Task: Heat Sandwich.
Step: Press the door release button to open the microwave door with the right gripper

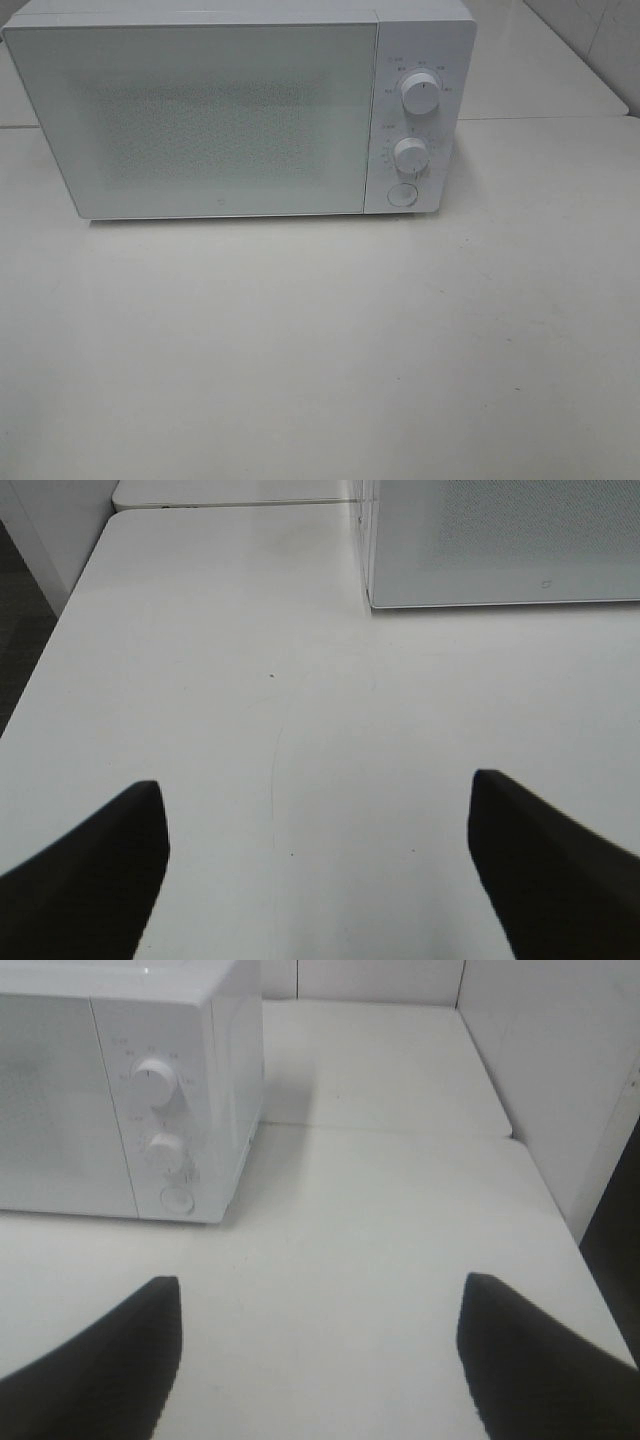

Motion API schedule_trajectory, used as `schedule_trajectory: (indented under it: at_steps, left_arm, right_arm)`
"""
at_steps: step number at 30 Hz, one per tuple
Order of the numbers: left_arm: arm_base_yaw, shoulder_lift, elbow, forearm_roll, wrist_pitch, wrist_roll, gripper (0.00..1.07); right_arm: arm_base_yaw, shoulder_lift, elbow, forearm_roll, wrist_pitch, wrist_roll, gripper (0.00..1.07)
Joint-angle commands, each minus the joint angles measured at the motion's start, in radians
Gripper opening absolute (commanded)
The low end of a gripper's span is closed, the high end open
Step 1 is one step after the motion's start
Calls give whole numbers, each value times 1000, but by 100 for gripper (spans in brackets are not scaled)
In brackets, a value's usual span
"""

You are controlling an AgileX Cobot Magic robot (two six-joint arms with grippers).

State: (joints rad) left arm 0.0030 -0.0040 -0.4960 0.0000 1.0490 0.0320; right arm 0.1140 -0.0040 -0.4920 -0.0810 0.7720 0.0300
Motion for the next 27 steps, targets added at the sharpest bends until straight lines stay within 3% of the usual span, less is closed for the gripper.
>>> schedule_trajectory:
  at_steps: [1, 8, 12, 23, 27]
  left_arm:
    - [1, -17, 3, -9, -12, -4, 76]
    - [1, -17, 3, -9, -12, -4, 76]
    - [1, -17, 3, -9, -12, -4, 76]
    - [1, -17, 3, -9, -12, -4, 76]
    - [1, -17, 3, -9, -12, -4, 76]
  right_arm:
    - [-9, -26, 39, -11, -156, 9, 74]
    - [-9, -25, 170, -11, -500, 8, 74]
    - [-9, 24, 222, -10, -592, 8, 74]
    - [-8, 267, 250, -10, -806, 8, 74]
    - [-6, 396, 250, -11, -896, 9, 68]
